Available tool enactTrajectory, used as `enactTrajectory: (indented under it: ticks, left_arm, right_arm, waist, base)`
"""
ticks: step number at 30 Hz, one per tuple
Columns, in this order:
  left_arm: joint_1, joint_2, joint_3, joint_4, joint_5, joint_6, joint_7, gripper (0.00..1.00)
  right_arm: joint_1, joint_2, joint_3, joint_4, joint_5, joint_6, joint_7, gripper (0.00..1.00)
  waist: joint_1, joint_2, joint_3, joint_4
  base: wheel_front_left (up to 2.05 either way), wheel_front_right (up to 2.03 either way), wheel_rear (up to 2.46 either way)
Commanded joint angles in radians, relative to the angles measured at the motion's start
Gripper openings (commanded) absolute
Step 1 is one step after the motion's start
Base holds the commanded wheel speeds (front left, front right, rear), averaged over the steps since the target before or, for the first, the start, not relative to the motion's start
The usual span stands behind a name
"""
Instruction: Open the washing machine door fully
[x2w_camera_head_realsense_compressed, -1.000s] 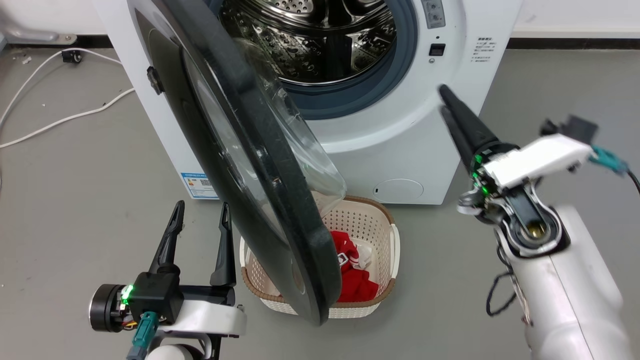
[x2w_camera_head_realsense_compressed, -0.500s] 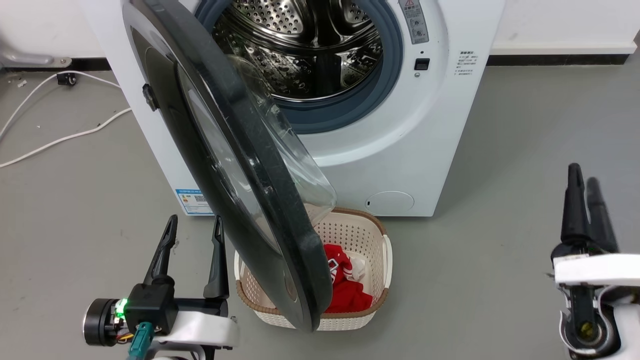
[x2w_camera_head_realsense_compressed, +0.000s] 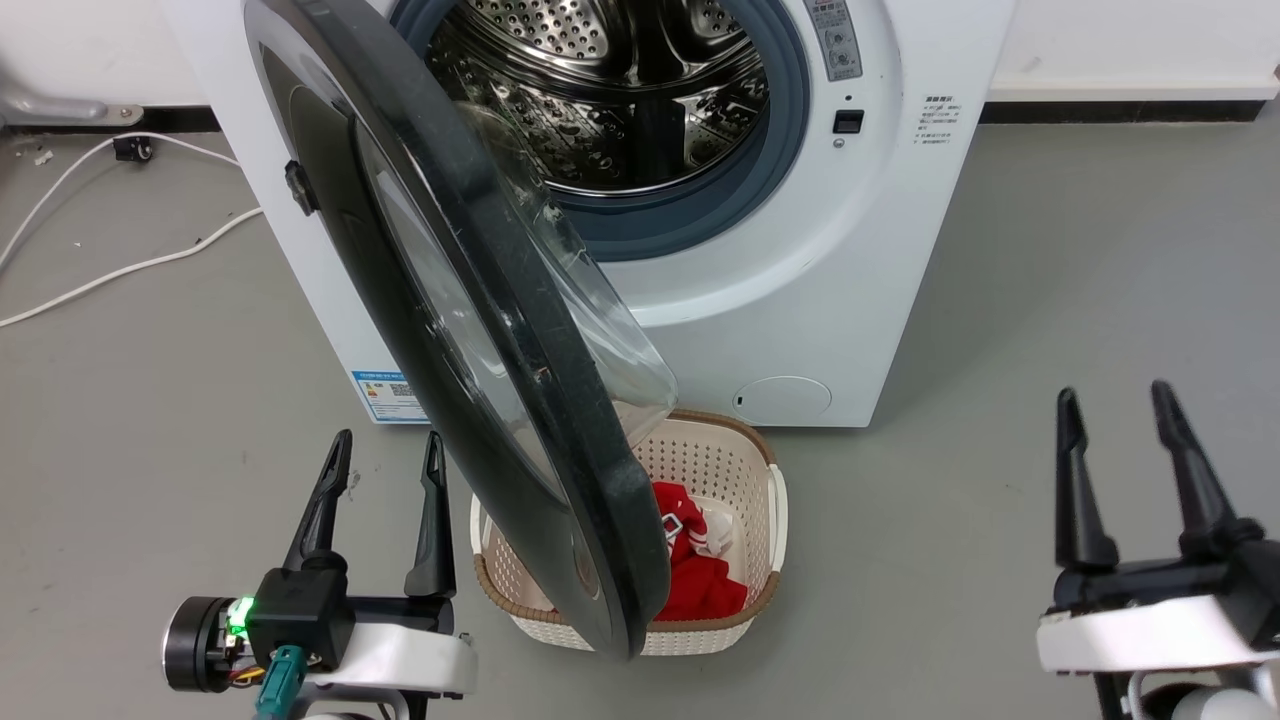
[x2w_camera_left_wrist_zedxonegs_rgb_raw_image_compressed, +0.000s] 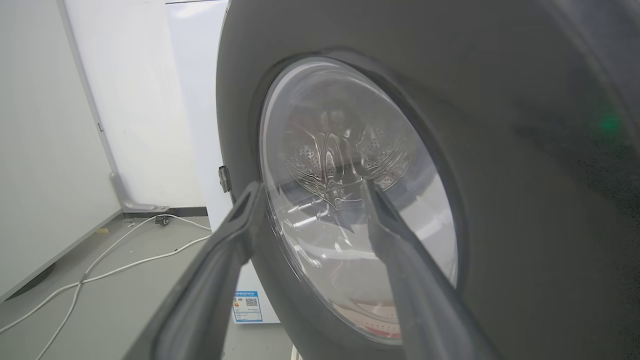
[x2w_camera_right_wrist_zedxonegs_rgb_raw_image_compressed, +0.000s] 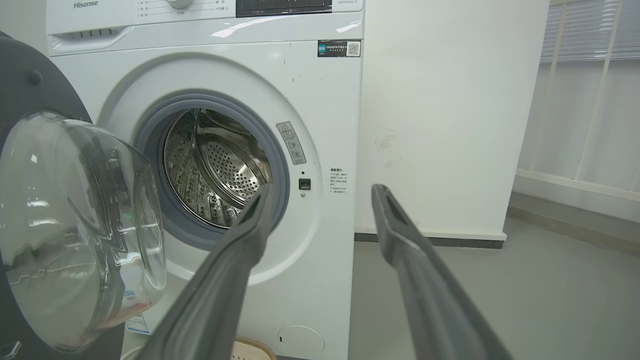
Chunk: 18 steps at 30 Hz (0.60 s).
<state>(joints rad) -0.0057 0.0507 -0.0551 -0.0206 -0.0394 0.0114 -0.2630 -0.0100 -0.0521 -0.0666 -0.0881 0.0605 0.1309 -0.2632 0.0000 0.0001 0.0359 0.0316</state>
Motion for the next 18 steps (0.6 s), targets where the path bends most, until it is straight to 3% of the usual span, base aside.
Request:
enactTrajectory:
  ticks: [1,18]
  left_arm:
    - [-0.011,-0.001,0.000,-0.003,0.005,-0.002,-0.003,1.00]
    - [-0.013,-0.001,0.001,0.003,0.006,-0.008,-0.003,1.00]
  right_arm:
    - [0.021,0.003,0.008,0.017,-0.012,0.000,-0.002,1.00]
    - [0.002,0.003,0.006,0.126,0.028,0.000,-0.002,1.00]
  waist:
    - [0.0000,-0.0001,0.000,0.002]
    - [0.0000,-0.0001,-0.001,-0.001]
  base:
    - [0.00,0.00,0.00]
    - [0.00,0.00,0.00]
